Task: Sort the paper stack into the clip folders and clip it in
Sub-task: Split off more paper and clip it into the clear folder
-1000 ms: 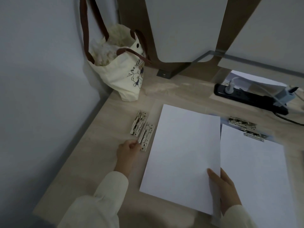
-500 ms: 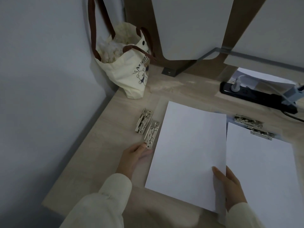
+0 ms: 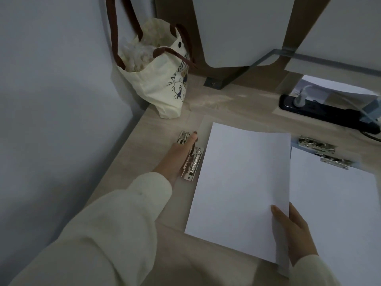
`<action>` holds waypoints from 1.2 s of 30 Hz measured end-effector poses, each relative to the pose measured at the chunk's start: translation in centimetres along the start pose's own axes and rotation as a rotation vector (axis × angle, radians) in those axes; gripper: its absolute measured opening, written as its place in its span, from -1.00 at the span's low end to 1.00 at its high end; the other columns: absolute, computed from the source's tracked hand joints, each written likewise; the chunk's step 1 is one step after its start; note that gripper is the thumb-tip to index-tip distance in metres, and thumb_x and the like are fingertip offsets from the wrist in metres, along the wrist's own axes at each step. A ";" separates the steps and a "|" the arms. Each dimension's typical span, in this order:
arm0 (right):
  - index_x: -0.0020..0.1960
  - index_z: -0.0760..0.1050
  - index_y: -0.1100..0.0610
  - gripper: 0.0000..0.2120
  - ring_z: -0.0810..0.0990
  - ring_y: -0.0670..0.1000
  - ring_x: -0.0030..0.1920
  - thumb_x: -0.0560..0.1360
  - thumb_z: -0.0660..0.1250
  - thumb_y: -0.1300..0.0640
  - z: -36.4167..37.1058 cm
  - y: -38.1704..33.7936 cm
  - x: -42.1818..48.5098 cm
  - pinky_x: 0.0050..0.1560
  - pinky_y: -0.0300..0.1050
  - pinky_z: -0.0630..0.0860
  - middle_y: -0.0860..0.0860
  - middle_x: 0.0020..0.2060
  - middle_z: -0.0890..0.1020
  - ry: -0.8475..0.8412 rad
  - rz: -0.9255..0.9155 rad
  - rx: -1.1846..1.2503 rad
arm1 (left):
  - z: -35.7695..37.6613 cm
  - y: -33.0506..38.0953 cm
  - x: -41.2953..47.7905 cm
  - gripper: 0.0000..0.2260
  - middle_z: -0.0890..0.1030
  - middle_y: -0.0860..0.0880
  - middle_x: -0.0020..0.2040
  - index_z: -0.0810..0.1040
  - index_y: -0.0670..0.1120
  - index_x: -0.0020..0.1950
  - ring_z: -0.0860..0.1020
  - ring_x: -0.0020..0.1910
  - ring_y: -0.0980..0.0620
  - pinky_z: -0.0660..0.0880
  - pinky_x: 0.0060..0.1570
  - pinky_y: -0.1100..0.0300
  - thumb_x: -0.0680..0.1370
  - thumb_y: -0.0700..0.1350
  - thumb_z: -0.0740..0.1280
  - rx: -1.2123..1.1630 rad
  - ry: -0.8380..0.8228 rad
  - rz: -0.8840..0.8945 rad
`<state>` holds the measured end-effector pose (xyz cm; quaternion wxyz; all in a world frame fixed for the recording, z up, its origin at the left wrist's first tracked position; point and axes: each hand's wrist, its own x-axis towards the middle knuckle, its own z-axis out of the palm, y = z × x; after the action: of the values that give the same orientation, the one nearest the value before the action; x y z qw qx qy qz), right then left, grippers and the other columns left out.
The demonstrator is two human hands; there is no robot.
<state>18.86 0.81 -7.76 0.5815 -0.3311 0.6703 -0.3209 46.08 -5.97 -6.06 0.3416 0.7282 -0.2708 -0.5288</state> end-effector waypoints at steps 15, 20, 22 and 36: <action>0.05 0.53 0.02 -0.81 0.58 0.08 -0.06 0.50 0.24 0.22 2.0 0.2 -1.4 -0.03 -0.03 0.50 0.00 -0.06 0.63 -0.030 0.049 0.164 | -0.2 1.3 -0.4 -0.78 0.46 -0.01 -0.25 0.48 -0.11 0.14 0.42 -0.32 0.07 0.36 -0.25 0.21 0.57 -0.16 0.10 0.151 0.023 0.103; 0.03 0.54 0.00 -0.82 0.59 0.16 0.00 0.51 0.24 0.21 3.1 0.3 -1.3 0.13 0.12 0.50 0.07 -0.01 0.63 -0.013 0.023 0.151 | -0.7 1.0 -0.9 -0.78 0.55 -0.08 -0.13 0.48 -0.13 0.16 0.52 -0.11 -0.03 0.42 0.20 0.00 0.57 -0.13 0.14 0.163 -0.120 0.067; 0.00 0.54 -0.02 -0.83 0.58 0.19 0.05 0.51 0.24 0.20 3.4 0.2 -1.2 0.19 0.17 0.46 0.08 0.02 0.63 -0.019 0.017 0.139 | -0.9 0.7 -1.2 -0.88 0.45 -0.01 -0.21 0.44 -0.05 -0.02 0.44 -0.20 0.02 0.46 -0.04 0.13 0.57 -0.10 0.12 0.114 -0.148 0.023; 0.10 0.52 -0.07 -0.79 0.55 0.18 0.14 0.51 0.26 0.13 2.8 0.8 -0.5 0.26 0.22 0.42 0.07 0.16 0.59 -0.051 -0.001 0.087 | -1.9 -0.8 -3.8 -0.79 0.36 -0.12 -0.02 0.36 -0.05 0.05 0.36 -0.06 -0.02 0.29 -0.25 0.24 0.55 0.07 0.21 0.002 -0.244 -0.053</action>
<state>21.61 1.53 -8.47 0.6121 -0.3140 0.6404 -0.3415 46.79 -2.20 -4.11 0.2912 0.6657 -0.2916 -0.6221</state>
